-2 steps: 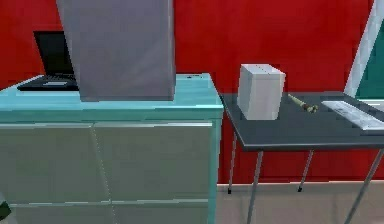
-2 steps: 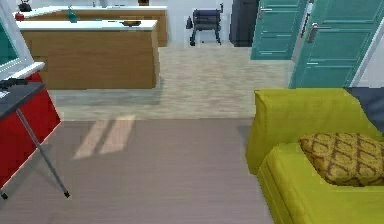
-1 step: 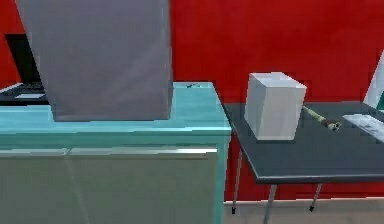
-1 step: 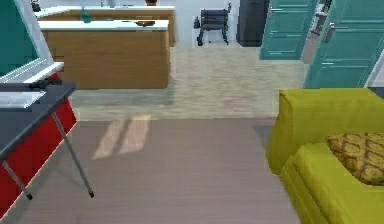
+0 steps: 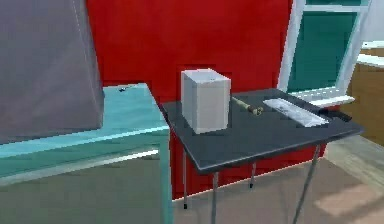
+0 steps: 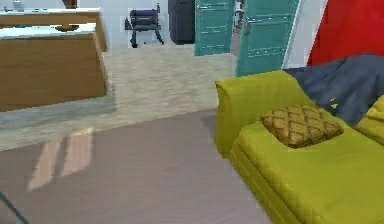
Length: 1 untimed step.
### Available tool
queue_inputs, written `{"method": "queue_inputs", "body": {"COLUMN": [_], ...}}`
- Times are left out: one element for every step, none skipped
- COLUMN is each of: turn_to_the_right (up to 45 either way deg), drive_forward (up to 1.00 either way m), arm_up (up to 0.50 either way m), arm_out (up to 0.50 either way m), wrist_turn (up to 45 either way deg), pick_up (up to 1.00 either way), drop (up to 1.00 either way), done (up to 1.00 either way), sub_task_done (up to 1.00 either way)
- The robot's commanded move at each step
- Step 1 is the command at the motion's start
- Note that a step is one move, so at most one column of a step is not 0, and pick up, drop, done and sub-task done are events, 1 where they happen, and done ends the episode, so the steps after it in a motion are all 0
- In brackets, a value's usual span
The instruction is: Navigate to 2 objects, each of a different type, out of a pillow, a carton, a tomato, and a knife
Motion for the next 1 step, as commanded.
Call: {"method": "queue_inputs", "body": {"turn_to_the_right": [0.0], "drive_forward": [0.0], "arm_up": [0.0], "arm_out": [0.0], "wrist_turn": [0.0], "pick_up": [0.0], "drop": [0.0], "done": [1.0], "sub_task_done": [0.0]}}
